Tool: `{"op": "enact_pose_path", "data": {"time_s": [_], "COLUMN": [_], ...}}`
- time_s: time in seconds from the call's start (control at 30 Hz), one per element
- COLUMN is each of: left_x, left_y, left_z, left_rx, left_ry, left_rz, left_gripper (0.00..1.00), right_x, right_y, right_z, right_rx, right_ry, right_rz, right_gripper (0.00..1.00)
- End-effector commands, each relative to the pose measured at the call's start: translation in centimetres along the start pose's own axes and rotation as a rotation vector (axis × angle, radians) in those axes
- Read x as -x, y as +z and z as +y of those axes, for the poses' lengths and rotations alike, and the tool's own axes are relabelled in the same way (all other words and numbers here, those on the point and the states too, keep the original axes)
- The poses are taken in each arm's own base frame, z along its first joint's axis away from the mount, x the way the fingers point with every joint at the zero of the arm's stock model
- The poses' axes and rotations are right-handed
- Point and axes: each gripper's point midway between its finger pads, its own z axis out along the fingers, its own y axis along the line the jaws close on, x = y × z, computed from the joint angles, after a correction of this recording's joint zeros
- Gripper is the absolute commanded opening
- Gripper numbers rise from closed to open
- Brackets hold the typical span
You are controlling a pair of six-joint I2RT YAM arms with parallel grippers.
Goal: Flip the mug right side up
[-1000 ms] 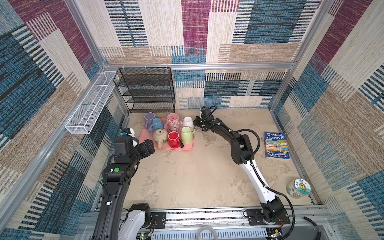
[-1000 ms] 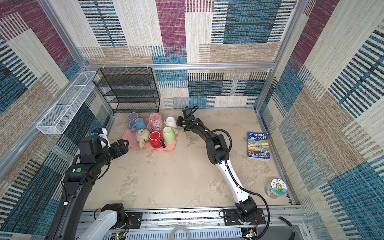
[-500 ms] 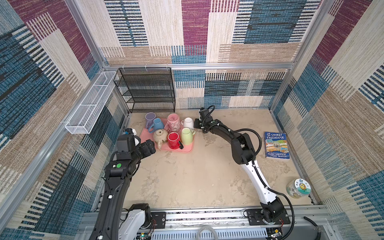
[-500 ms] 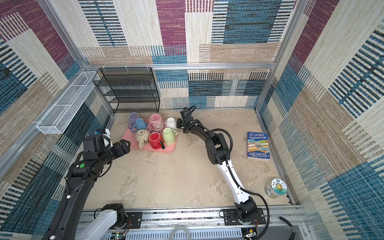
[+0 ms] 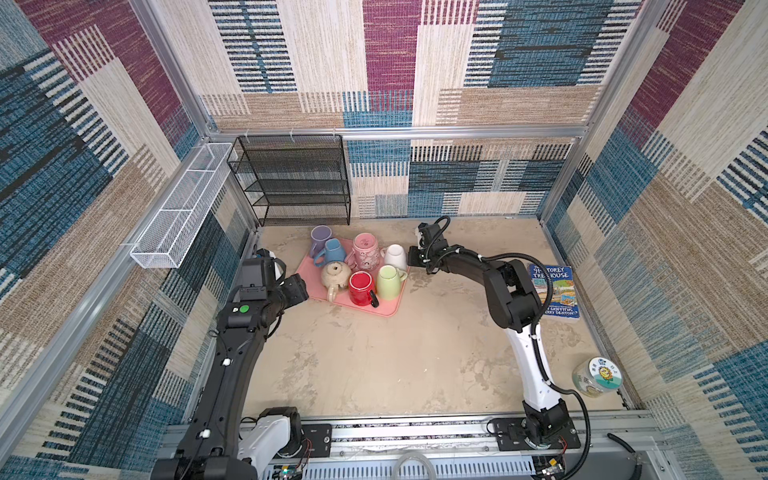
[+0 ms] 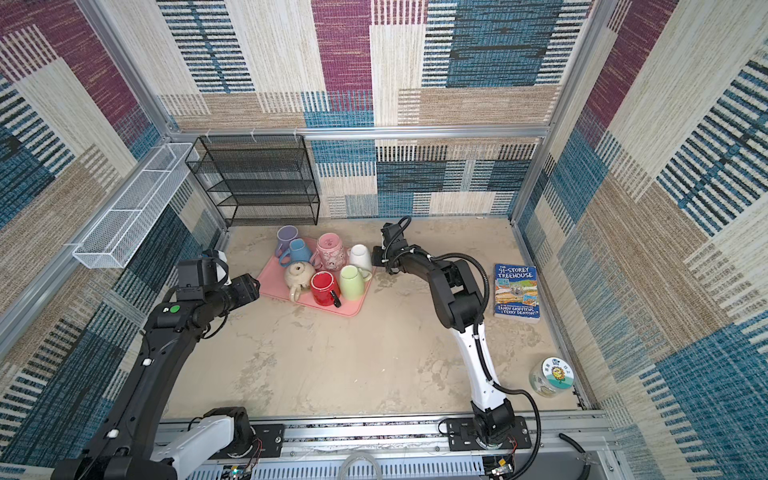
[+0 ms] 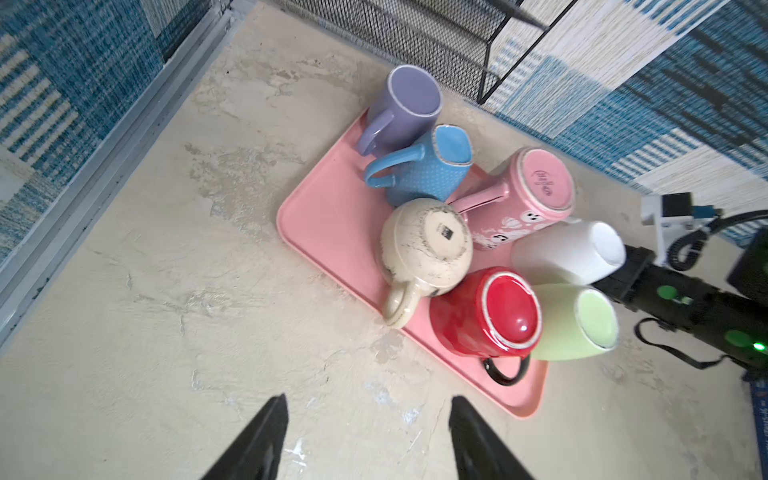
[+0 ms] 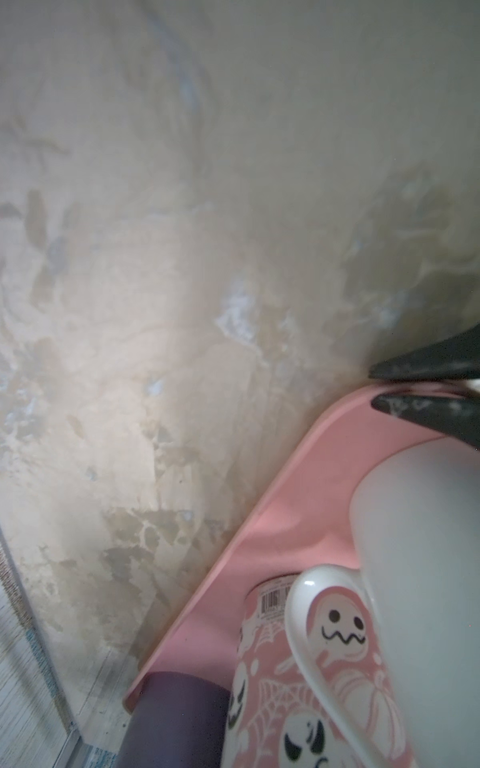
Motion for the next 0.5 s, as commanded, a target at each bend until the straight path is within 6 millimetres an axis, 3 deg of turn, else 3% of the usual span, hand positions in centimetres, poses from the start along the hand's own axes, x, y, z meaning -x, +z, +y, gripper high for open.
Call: {"op": "enact_pose_path", "data": {"time_s": [0.0, 0.27, 0.47], "left_x": [0.9, 1.3, 2.1], "left_y": [1.3, 6.2, 11.5], "left_z": [0.3, -0.4, -2.0], "left_rx": [0.030, 0.015, -0.060], "left_ry": [0.034, 0.097, 0.197], "left_rz": [-0.003, 0.104, 0.184], "left_gripper": [0.62, 0.60, 0.59], "right_x": [-3.1, -3.3, -2.1], "right_y": [-1.4, -4.9, -5.8], "right_z": [-4.4, -9.9, -11.2], "right_rx": [-0.099, -0.129, -0.079], "right_ry": [-0.028, 0.025, 0.075], "right_rz": [0.102, 0.101, 0.082], "right_gripper": [0.00, 0.00, 0.00]}}
